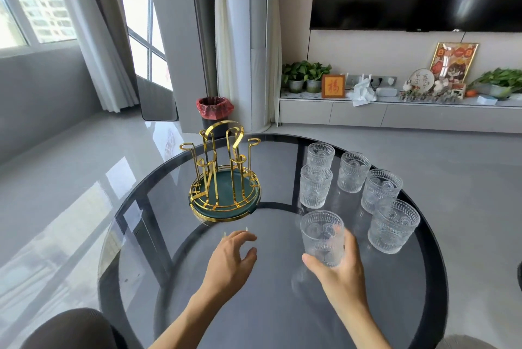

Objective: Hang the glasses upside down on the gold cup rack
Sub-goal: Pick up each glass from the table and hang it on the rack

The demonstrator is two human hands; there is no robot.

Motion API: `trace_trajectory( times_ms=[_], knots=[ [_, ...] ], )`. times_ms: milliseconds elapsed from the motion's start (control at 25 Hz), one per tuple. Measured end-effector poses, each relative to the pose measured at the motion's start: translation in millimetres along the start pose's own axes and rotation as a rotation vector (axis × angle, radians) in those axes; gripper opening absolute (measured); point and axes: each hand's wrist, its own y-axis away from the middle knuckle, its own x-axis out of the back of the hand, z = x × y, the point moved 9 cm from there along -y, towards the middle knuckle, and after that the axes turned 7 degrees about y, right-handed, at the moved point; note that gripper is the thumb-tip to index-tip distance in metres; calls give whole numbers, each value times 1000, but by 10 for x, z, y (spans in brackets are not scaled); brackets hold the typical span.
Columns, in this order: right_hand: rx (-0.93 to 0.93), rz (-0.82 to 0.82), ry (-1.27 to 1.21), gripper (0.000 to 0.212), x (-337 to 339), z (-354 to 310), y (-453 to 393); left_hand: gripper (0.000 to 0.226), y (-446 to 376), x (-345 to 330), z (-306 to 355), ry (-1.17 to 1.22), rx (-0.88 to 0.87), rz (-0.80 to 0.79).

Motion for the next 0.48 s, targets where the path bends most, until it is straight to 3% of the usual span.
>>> trace_trajectory(
  times_ms=[80,200,280,480],
  knots=[
    [60,-74,-95,81,-142,-206,13,24,-97,265,111,209,29,95],
    [183,-172,-117,82,-315,-674,-45,46,-272,498,470,535,-30,66],
    [240,-194,-126,72,-363,-1005,-120,54,-378,634,751,563,-122,61],
    [237,-167,-198,59,-400,-1585,-609,38,-897,1228,972,525,-164,224]
  ],
)
